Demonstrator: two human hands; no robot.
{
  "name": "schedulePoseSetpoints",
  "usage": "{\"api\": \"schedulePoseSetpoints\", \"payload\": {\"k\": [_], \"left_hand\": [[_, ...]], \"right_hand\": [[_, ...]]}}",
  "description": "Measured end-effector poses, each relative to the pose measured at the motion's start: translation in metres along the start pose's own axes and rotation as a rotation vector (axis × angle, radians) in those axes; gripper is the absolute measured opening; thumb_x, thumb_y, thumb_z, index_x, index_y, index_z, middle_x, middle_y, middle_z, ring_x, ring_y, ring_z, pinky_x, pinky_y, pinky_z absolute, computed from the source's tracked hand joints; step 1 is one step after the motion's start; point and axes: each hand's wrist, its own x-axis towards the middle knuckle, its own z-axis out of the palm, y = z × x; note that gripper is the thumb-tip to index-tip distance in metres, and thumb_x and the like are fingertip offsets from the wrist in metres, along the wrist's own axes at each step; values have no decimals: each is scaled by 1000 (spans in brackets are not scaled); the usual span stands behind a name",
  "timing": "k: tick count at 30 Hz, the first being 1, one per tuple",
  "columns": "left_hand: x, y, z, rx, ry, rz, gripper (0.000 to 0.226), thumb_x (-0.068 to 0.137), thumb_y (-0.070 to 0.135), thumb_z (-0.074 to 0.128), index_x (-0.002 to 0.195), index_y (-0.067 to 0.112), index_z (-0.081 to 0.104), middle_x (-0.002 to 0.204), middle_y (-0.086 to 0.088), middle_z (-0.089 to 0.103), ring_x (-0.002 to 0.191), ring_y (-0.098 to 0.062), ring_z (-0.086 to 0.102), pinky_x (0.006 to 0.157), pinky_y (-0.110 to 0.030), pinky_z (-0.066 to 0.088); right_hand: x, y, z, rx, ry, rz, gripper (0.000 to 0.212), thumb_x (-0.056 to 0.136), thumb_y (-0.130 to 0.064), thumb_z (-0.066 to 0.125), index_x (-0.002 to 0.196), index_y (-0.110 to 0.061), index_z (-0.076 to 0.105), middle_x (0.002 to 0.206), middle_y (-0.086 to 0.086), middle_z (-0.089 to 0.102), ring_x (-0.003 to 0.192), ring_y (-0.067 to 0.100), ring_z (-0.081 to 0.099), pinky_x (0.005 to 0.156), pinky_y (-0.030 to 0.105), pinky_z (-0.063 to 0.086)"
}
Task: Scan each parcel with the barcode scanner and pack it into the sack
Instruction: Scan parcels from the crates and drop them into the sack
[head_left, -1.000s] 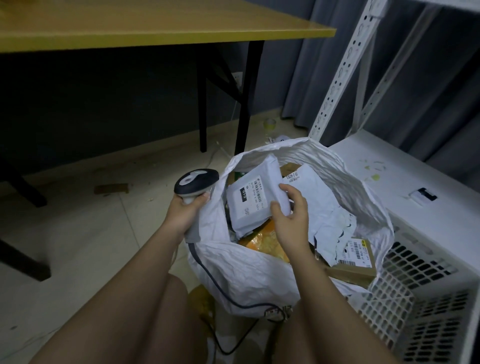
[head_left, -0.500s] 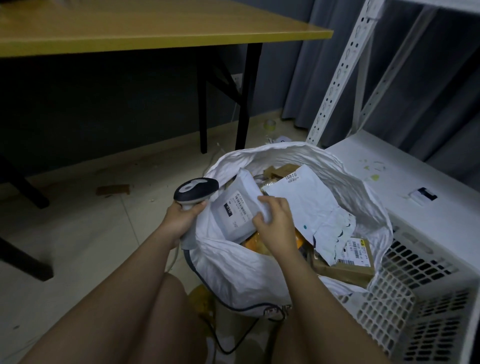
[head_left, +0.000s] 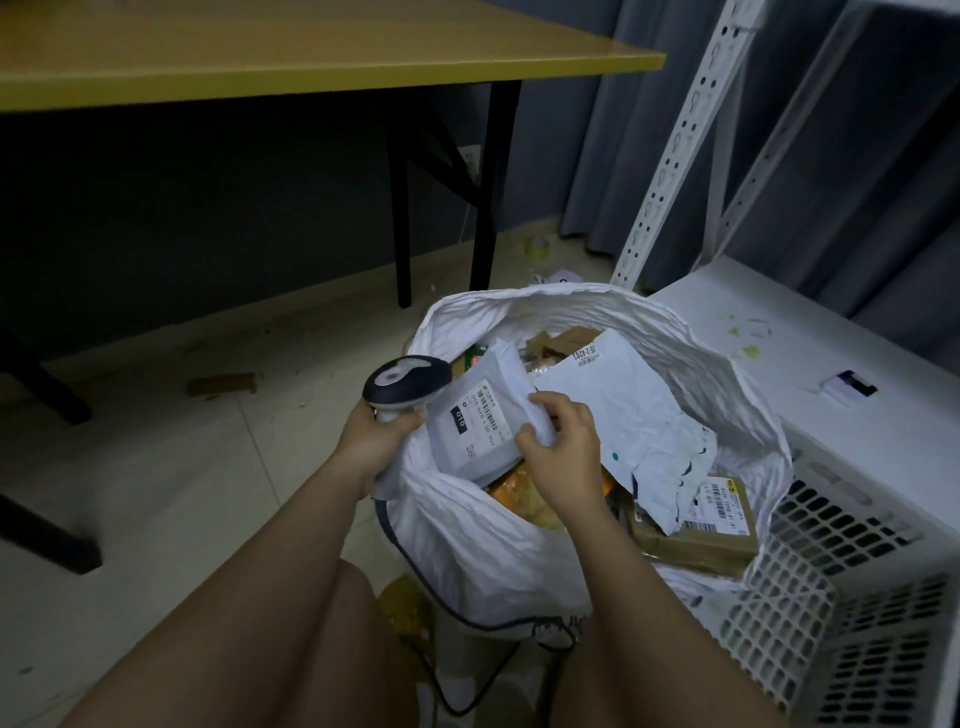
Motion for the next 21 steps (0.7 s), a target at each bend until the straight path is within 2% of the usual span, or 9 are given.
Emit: {"api": "schedulePoseSetpoints", "payload": {"k": [2,5,8,9,10,12,14,17,21], "left_hand": [[-6,7,-2,-67,59,54,49,83,18,74,128,12,56,117,-7,66,105,-24,63,88,-37,51],[-20,16,-7,-159,99,131,49,81,22,77,125,15,58,115,-3,68,104,-21,65,91,-40,53],[-36,22,-4,-165,80,185,43,82,18,75,122,17,59,114,-2,68,101,-16,65,90,-37,53],[-40,23,-2,-161,76,196,44,82,17,75,123,16,58,115,-2,67,102,-16,65,92,-38,52],[-43,24,0,-157,74,207,48,82,17,75,126,15,57,117,-2,67,104,-17,64,94,-39,52],[-48,25,5,-158,81,223,53,81,18,76,130,15,55,120,-2,65,107,-17,63,96,-41,51],[-50,23,10,-155,77,226,55,81,19,76,132,15,54,123,-3,64,110,-18,62,98,-41,50],[-54,24,23,-136,45,224,54,82,17,75,132,13,54,122,-4,64,108,-18,62,96,-38,50],[-57,23,44,-118,-19,208,52,83,17,74,131,15,55,120,-3,64,102,-13,62,92,-34,49]], "right_hand": [[-2,-5,0,44,68,-20,32,86,-6,62,111,-26,60,109,-9,43,88,-5,53,66,3,41],[-5,-5,5,0,72,-128,32,87,-6,63,116,-20,64,113,-8,44,101,0,52,77,1,37],[-10,-2,13,-48,-389,-3,29,94,-12,61,123,-9,66,123,-1,58,113,9,54,84,2,40],[-12,-2,14,-34,-499,31,27,96,-13,59,121,-7,67,123,2,63,110,7,57,85,5,44],[-13,-3,12,-10,-507,24,25,97,-12,56,118,-4,69,120,5,66,104,6,58,86,9,46],[-12,-7,3,36,-393,-24,25,99,-12,53,115,-3,70,114,2,65,98,3,57,83,5,43],[-11,-5,-17,44,-309,-17,23,99,-14,54,113,-10,71,114,-4,64,104,2,55,84,2,39],[-11,23,-57,-44,-169,62,17,97,-17,57,105,-18,72,118,0,64,107,12,57,90,19,43],[-27,66,-111,-195,26,190,23,96,-14,59,116,-8,67,129,10,58,118,27,54,97,32,42]]}}
